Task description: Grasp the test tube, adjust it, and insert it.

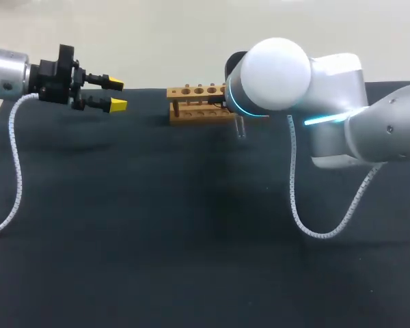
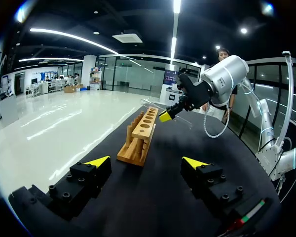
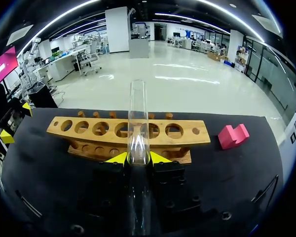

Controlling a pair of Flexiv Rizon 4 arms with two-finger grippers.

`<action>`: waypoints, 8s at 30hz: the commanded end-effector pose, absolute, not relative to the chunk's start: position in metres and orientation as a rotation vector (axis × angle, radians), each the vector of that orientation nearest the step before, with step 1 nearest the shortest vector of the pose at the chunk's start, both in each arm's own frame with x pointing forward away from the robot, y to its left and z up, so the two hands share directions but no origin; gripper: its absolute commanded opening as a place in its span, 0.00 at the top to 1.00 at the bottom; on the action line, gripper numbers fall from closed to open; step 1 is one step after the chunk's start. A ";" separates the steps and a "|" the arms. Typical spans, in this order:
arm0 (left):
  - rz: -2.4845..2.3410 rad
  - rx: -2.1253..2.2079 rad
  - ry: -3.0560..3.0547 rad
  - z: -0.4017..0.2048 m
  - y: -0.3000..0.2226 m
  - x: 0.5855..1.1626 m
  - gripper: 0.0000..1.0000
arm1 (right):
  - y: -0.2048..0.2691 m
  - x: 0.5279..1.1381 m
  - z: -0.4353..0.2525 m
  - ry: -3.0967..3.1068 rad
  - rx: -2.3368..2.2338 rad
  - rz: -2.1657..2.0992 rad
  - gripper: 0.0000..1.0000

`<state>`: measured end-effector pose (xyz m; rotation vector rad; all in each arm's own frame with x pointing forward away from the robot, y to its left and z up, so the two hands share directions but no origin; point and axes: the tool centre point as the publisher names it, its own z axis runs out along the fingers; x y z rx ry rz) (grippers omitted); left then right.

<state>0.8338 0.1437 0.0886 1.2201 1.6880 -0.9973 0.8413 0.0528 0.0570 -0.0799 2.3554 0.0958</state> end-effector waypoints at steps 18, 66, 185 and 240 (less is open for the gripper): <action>-0.997 1.221 1.684 0.088 0.144 0.834 0.00 | 0.055 0.844 0.041 2.408 -0.071 0.131 1.00; -0.997 1.221 1.684 0.088 0.144 0.834 0.00 | 0.051 0.797 0.080 2.386 0.153 0.199 1.00; -0.997 1.221 1.684 0.088 0.144 0.834 0.00 | 0.055 0.834 0.069 2.344 -0.042 -0.032 1.00; -0.997 1.221 1.684 0.088 0.144 0.834 0.00 | 0.047 0.845 0.033 2.514 -0.013 0.088 1.00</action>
